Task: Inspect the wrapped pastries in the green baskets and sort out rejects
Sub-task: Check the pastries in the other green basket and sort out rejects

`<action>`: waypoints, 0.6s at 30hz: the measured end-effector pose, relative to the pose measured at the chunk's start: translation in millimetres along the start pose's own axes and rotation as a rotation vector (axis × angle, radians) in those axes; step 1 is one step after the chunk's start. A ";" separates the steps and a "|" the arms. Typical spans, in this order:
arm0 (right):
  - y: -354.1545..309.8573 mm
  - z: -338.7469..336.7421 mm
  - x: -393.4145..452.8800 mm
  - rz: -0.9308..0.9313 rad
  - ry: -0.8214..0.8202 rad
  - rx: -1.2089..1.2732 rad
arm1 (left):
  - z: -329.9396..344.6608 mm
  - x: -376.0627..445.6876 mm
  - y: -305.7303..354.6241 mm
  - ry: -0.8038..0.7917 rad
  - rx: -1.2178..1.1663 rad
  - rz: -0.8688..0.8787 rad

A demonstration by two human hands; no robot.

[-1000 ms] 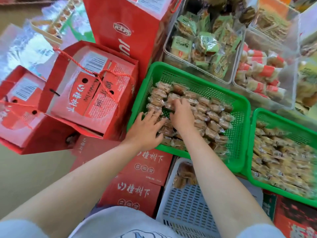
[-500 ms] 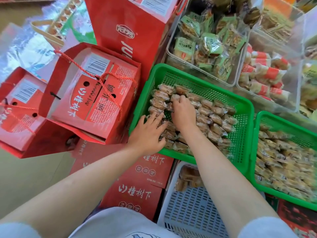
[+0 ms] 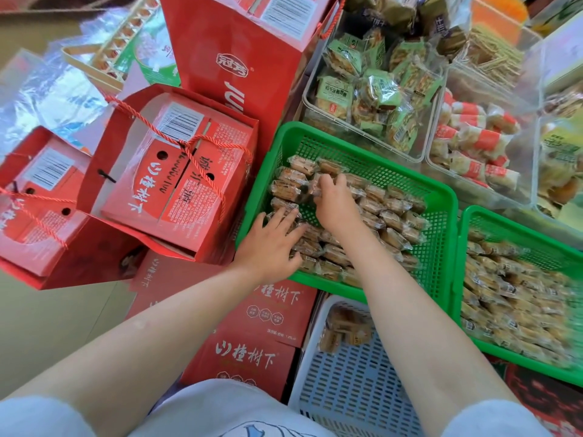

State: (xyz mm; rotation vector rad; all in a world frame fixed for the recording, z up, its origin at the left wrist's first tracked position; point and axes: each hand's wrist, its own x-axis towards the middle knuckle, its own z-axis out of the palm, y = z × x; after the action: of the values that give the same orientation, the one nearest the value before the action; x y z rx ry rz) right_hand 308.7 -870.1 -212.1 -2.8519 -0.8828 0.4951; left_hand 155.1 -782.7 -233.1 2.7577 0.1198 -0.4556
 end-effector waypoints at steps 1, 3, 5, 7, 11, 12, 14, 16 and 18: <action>1.5 0.1 -1.5 0.004 0.003 -0.010 | -0.3 -0.1 -0.1 -0.002 -0.002 0.002; 4.6 0.7 -5.1 -0.001 0.023 -0.054 | -0.6 -1.0 -0.7 -0.001 -0.001 0.001; 6.8 3.1 -9.4 0.000 0.055 -0.061 | -1.0 -0.8 -0.3 0.029 -0.010 -0.013; 6.5 6.1 -13.4 0.016 0.080 -0.079 | -3.6 5.1 1.0 0.065 -0.034 -0.052; 2.9 14.1 -17.1 0.090 0.175 -0.166 | -9.2 27.0 -1.6 0.030 -0.008 -0.110; 2.2 16.9 -17.0 0.105 0.172 -0.156 | -9.2 31.1 -3.3 0.014 0.015 -0.096; 1.7 22.1 -16.8 0.131 0.121 -0.074 | -8.1 36.5 -5.8 -0.010 0.047 -0.070; 1.1 23.6 -15.6 0.147 0.094 0.011 | -7.5 39.8 -6.0 -0.020 0.097 -0.069; 1.0 20.3 -14.3 0.160 0.069 0.087 | -7.6 40.2 -4.4 -0.024 0.126 -0.082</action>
State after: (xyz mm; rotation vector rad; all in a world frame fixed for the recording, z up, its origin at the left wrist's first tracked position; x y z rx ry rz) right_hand 291.2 -878.8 -227.5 -2.8542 -0.6090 0.4373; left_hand 194.8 -774.9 -240.9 2.8776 0.2052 -0.5342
